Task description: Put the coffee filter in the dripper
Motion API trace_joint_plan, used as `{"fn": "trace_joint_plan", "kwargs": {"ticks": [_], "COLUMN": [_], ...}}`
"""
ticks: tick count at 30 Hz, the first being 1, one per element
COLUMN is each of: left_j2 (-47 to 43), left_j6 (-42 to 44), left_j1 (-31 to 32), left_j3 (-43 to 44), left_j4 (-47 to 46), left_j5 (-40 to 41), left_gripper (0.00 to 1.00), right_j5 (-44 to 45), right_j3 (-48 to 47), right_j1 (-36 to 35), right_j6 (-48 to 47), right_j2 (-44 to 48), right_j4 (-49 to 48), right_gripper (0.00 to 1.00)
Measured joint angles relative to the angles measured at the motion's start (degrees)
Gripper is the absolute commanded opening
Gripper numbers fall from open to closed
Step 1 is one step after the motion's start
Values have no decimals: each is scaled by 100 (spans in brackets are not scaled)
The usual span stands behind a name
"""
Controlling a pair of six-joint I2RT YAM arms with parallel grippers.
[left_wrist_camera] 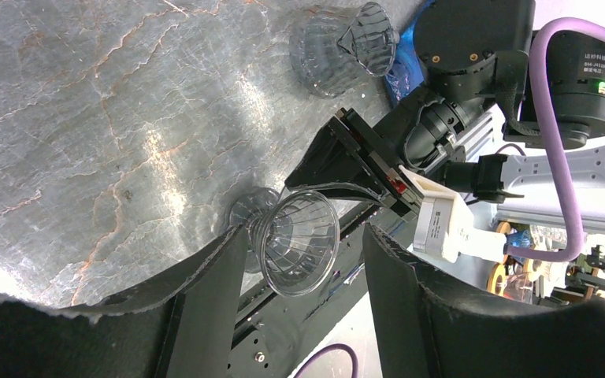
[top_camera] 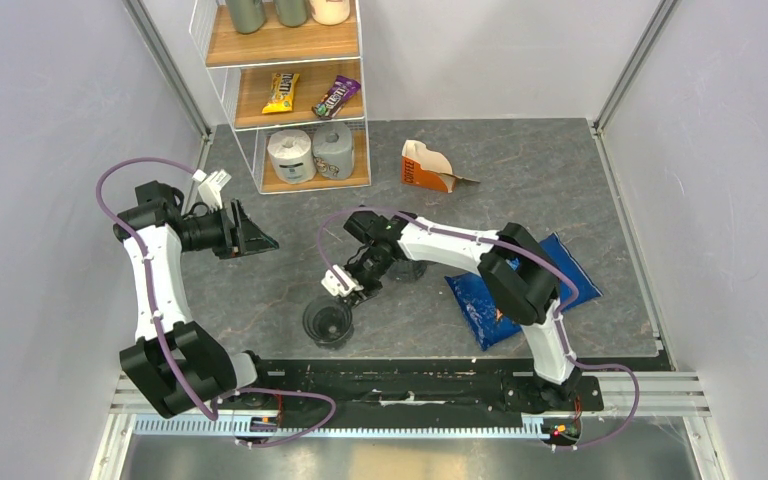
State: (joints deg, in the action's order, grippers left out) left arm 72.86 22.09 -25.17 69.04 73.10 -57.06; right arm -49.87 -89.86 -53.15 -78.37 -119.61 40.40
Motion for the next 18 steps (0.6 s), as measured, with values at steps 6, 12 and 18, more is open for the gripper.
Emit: {"fn": "trace_joint_plan", "kwargs": {"ticks": [6,12,18], "left_j2": [0,33,79], "left_j6": [0,0,-2], "left_j1": [0,0,0], "left_j3": [0,0,0], "left_j4": [0,2,-7], "left_j5": [0,-20,-118], "left_gripper": [63,63,64], "right_j5": [168,516,866], "right_j3": [424,988,1292], "right_j1": [-26,-26,133], "right_j6": [713,1668,2900], "right_j2": [295,876,1735], "right_j4": [-533,-1147,-1635], "right_gripper": [5,0,0]}}
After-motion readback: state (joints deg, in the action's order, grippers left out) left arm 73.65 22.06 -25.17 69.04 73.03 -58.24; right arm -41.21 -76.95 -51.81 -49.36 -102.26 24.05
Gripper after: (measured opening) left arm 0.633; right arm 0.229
